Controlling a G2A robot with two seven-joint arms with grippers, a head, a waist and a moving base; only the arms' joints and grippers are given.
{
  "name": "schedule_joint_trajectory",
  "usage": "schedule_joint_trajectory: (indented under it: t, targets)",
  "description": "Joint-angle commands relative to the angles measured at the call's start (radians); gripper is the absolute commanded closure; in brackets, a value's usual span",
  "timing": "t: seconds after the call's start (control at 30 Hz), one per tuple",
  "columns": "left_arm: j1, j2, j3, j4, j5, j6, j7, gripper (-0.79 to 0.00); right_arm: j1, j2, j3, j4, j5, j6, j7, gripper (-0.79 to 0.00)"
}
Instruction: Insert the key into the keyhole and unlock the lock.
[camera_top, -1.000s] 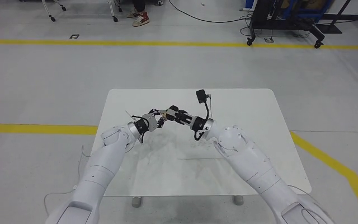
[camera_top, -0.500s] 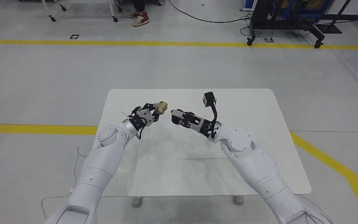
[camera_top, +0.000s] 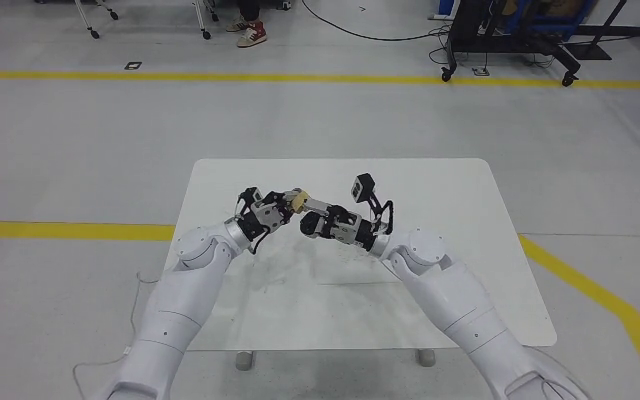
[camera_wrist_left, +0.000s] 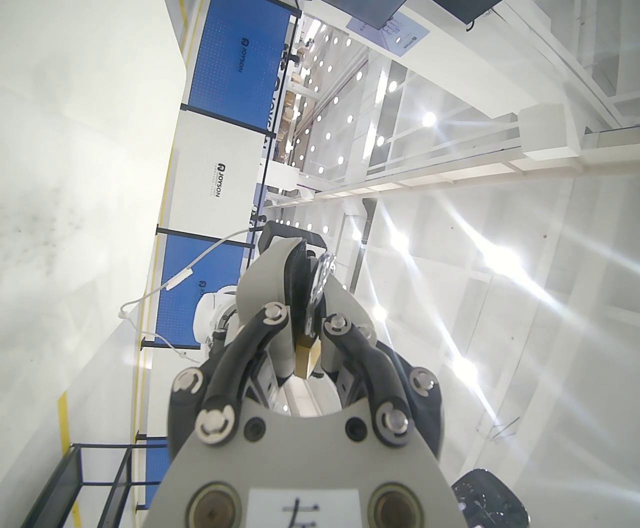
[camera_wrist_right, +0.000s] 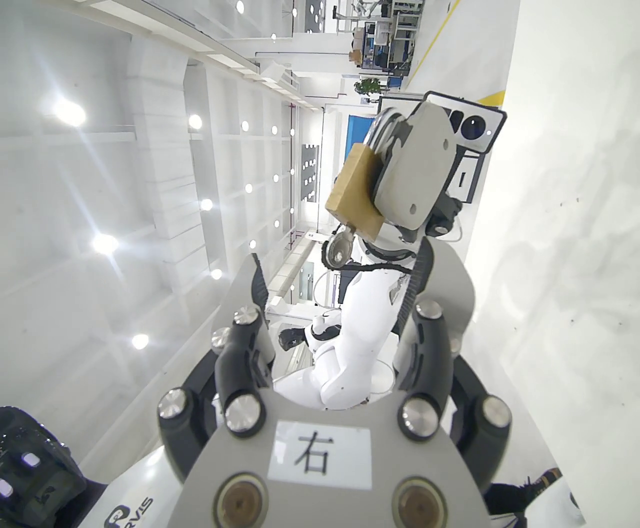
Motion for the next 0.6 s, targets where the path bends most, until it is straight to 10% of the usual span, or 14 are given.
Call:
schedule_joint_trajectory:
  t: [0.0, 0.57]
  targets:
    - [0.003, 0.001, -0.001, -0.004, 0.001, 0.000, 0.001, 0.000, 0.001, -0.003, -0.001, 0.010, 0.033, 0.004, 0.020, -0.219]
    - [0.009, 0.006, -0.001, -0.023, 0.028, -0.018, -0.001, 0.000, 0.021, -0.017, -0.002, 0.078, 0.091, 0.010, 0.036, -0.108]
